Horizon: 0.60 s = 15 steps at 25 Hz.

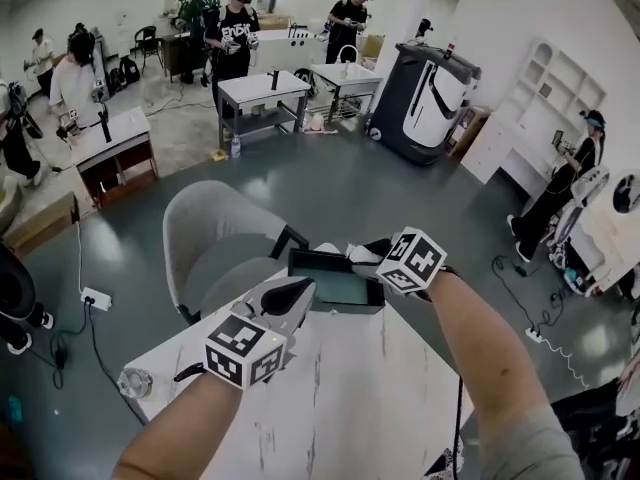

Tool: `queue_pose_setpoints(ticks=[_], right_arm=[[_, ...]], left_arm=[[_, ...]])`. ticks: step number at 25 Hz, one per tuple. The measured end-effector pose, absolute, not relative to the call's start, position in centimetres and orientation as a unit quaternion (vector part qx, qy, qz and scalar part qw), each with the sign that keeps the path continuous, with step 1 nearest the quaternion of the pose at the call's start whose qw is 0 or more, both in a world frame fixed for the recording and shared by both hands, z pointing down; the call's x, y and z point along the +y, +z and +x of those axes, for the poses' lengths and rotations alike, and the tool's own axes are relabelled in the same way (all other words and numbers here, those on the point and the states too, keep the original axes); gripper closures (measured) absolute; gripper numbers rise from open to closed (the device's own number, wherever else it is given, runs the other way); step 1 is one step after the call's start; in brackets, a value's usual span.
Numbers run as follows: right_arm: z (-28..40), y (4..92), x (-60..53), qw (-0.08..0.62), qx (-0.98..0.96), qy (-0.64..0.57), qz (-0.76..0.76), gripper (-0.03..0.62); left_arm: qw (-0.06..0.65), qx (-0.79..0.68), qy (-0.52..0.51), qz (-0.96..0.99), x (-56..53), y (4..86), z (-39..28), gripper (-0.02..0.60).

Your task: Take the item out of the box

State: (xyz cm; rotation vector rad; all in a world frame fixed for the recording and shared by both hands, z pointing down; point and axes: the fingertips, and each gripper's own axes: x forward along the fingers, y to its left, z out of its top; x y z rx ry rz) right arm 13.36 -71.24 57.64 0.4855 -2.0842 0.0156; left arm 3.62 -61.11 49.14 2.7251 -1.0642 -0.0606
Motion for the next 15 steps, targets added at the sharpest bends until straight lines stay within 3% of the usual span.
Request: queue_pose_setpoints(ticks=[15], right_arm=[[15.0, 46.6, -66.9, 0.380, -0.864, 0.039, 0.329, 0.437]], left_arm=[[0.099, -0.325, -0.030, 0.940, -60.3, 40.3, 4.6, 0.581]])
